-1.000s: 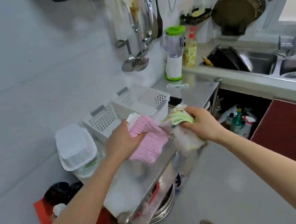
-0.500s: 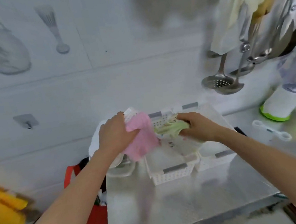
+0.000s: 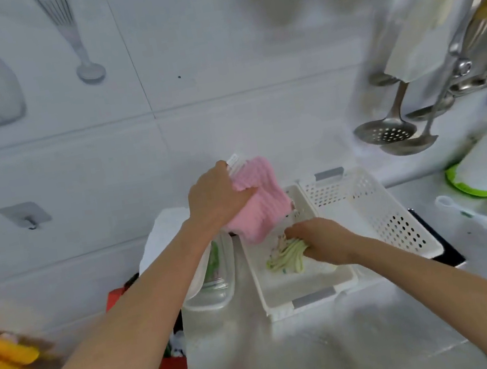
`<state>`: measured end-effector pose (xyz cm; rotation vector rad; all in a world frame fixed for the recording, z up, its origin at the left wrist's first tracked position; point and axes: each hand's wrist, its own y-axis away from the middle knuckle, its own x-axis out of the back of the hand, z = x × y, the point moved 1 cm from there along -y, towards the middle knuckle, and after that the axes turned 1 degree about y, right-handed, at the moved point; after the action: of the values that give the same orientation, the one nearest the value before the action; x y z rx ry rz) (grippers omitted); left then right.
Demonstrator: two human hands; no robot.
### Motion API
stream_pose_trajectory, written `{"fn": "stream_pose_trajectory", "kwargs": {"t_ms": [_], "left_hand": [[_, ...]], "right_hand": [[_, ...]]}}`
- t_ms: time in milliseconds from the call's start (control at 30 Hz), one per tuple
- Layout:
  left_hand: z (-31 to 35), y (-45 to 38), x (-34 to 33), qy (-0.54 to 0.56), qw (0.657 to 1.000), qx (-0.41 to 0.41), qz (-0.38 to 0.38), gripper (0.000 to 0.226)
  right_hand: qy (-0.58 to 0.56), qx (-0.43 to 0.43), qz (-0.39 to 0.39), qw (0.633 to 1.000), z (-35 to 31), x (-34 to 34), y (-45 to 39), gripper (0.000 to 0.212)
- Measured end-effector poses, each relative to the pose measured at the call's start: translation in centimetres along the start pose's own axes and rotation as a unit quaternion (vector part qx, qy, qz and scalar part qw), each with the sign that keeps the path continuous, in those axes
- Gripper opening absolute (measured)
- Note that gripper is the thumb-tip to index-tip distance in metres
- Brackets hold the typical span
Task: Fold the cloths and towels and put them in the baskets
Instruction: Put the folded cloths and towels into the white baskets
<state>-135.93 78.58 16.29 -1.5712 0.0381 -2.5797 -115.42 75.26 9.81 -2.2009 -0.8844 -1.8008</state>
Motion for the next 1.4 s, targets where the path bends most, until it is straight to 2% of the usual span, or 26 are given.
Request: {"fn": "stream_pose_trajectory", "kwargs": {"t_ms": [133,233,333,400,500,667,733,900,967,1133,1267,1400], "left_hand": [[0.9,-0.4,-2.6,-0.018,0.998,-0.050,0.025,0.059],[1.5,-0.6,-4.9,-0.042,0.994,-0.085,0.045,0.059],[1.6,-0.5,-7.3,-0.069,0.986,-0.132,0.076,0.055],[1.4,-0.3,-8.7,-0.111,0.974,-0.175,0.091,0.058],[1.0,0.4,-10.9,-0.166,0.957,-0.224,0.078,0.064],[0.4,2.0,-14.3,-0.203,0.947,-0.245,0.033,0.057],[0.2,2.5,-15.1,-0.217,0.949,-0.227,0.037,0.055],[0.5,1.7,-15.5,-0.183,0.972,-0.112,0.099,0.041],[0.6,1.6,-16.0,-0.187,0.975,-0.108,0.059,0.040],[0.4,2.2,-17.4,-0.140,0.962,-0.144,-0.188,0.065],[0.8,2.7,-16.9,-0.122,0.941,-0.169,-0.267,0.059],[1.1,2.1,-15.2,-0.044,0.908,-0.111,-0.402,0.061]], "right_hand": [[0.055,0.024,-0.024,0.998,0.3,-2.1,-0.7,0.044],[0.022,0.048,-0.106,0.993,0.8,-3.8,-0.1,0.039],[-0.033,0.057,-0.170,0.983,1.3,-5.5,0.7,0.047],[-0.044,0.053,-0.157,0.985,1.7,-6.3,1.5,0.053],[0.012,0.104,-0.124,0.987,2.2,-6.9,2.7,0.066],[0.074,0.172,-0.005,0.982,2.8,-8.3,3.4,0.052],[0.076,0.178,0.017,0.981,3.0,-8.9,3.4,0.055],[0.087,0.182,0.049,0.978,3.3,-9.5,3.4,0.051],[0.078,0.181,0.033,0.980,3.4,-9.6,3.3,0.052],[0.058,0.171,-0.024,0.983,3.3,-9.1,3.1,0.061],[0.072,0.176,0.001,0.982,3.8,-9.7,2.9,0.056],[0.057,0.187,0.004,0.981,3.7,-9.3,3.1,0.057]]}}
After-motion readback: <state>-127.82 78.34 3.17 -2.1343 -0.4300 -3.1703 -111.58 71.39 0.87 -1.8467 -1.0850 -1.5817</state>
